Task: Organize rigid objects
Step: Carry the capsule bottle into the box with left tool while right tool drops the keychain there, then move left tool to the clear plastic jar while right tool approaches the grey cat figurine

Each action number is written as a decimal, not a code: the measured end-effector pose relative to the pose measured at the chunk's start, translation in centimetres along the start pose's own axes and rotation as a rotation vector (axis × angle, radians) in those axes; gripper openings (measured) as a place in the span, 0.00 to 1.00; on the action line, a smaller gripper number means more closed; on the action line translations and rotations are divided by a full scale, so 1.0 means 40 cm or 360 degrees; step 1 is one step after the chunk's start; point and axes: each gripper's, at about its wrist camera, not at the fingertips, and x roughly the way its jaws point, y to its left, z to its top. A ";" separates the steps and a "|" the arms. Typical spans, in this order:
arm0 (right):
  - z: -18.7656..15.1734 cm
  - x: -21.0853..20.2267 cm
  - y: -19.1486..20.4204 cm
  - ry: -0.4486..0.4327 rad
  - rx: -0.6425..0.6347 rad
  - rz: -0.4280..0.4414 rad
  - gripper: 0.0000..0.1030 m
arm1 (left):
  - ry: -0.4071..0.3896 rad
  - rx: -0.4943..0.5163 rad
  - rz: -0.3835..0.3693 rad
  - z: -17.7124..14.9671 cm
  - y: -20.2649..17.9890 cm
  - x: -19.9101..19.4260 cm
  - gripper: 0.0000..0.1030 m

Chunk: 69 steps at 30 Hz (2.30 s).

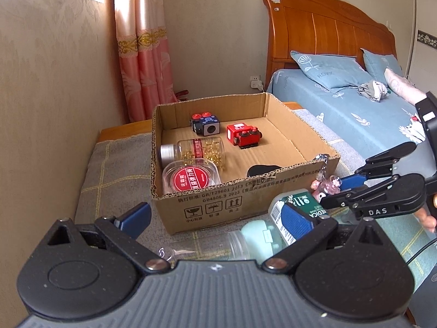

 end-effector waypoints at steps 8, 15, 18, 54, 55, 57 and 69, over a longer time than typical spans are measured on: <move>0.042 -0.095 0.023 -0.0149 -0.0101 -0.0058 0.36 | 0.0015 -0.0010 -0.0010 -0.012 0.001 0.003 0.98; 0.134 -0.111 0.014 -0.0248 -0.0123 -0.0107 0.36 | 0.0042 0.0015 -0.0027 -0.021 -0.017 0.006 0.98; 0.166 -0.104 0.005 -0.0267 -0.0081 -0.0143 0.57 | 0.0054 0.0024 -0.0026 -0.028 -0.021 0.005 0.98; -0.124 -0.056 -0.014 0.0015 0.0305 -0.0080 1.00 | 0.0208 -0.0088 0.0033 -0.108 0.022 0.068 0.98; -0.131 -0.051 -0.006 0.0040 0.0298 -0.0108 1.00 | 0.0210 -0.0090 0.0032 -0.107 0.022 0.072 0.98; -0.146 -0.032 0.010 0.0085 0.0285 -0.0151 1.00 | 0.0206 -0.0093 0.0034 -0.104 0.020 0.081 0.98; -0.176 -0.003 0.042 0.0034 0.0253 -0.0303 1.00 | 0.0266 -0.0149 0.0150 -0.127 0.036 0.138 0.98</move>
